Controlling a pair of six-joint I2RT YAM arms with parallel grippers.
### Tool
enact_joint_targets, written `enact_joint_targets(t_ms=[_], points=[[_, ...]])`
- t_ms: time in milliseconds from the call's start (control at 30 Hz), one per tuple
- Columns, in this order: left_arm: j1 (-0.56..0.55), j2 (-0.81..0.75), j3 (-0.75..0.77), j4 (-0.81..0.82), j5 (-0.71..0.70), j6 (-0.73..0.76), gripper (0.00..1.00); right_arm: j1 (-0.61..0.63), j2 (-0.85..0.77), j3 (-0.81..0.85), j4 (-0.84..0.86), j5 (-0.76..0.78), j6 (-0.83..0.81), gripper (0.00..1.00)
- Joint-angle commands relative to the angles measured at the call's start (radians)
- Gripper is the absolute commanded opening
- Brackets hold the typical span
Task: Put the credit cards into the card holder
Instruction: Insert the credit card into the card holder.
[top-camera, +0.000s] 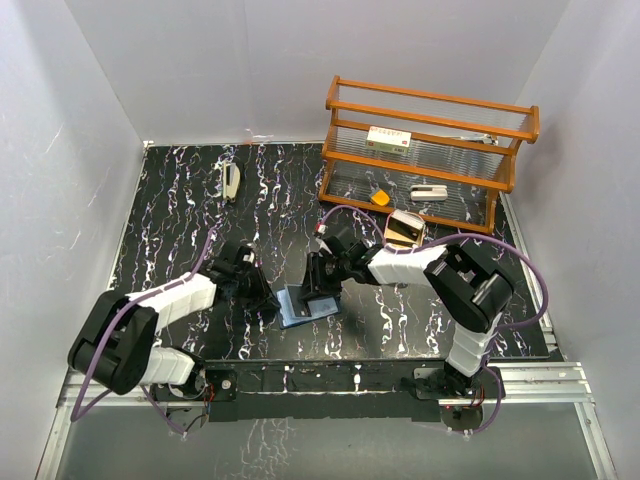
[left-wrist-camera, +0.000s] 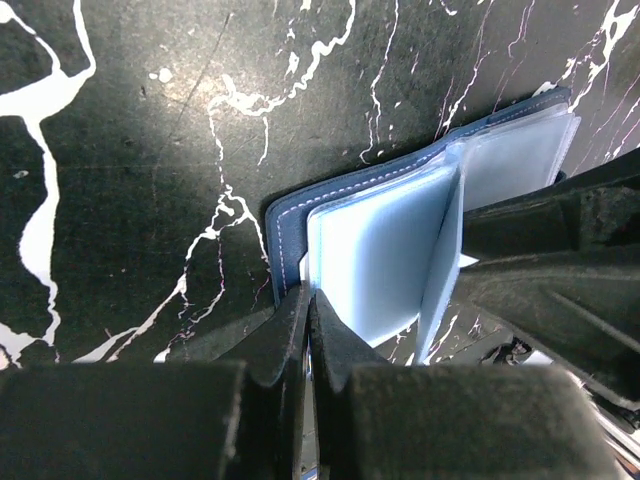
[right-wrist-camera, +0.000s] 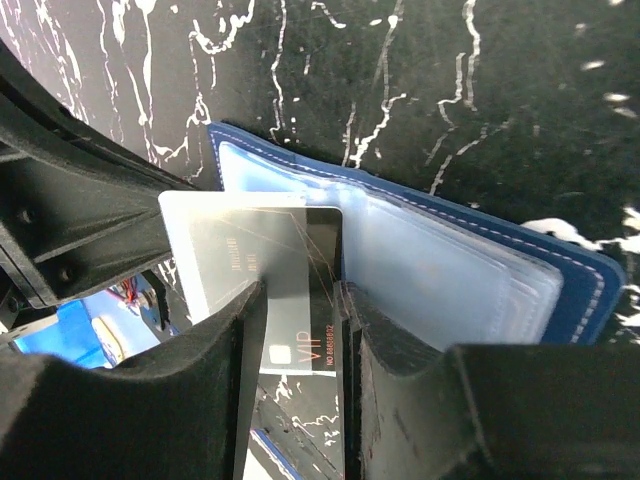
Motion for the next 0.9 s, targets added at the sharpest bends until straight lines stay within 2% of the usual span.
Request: enact_joint_targets(t_ms=[0, 333, 467, 667, 733, 867], points=[[-0.006, 0.036, 0.033, -0.049, -0.021, 0.013, 0.0, 0.034, 0.022, 0.041, 0.053, 0.009, -0.005, 0.31], [0.007, 0.075, 0.104, -0.119, -0.082, 0.053, 0.01, 0.04, -0.009, -0.002, 0.18, -0.025, 0.073, 0.31], [0.013, 0.049, 0.135, -0.162, -0.098, 0.062, 0.04, 0.036, -0.04, 0.043, 0.09, 0.008, -0.002, 0.31], [0.013, -0.09, 0.151, -0.166, -0.095, 0.078, 0.29, 0.005, -0.073, 0.225, -0.245, 0.192, -0.267, 0.32], [0.013, -0.14, 0.147, -0.155, -0.08, 0.077, 0.39, -0.001, -0.088, 0.261, -0.306, 0.26, -0.33, 0.32], [0.014, -0.242, 0.144, -0.163, -0.064, 0.08, 0.51, -0.024, -0.123, 0.304, -0.383, 0.408, -0.434, 0.31]])
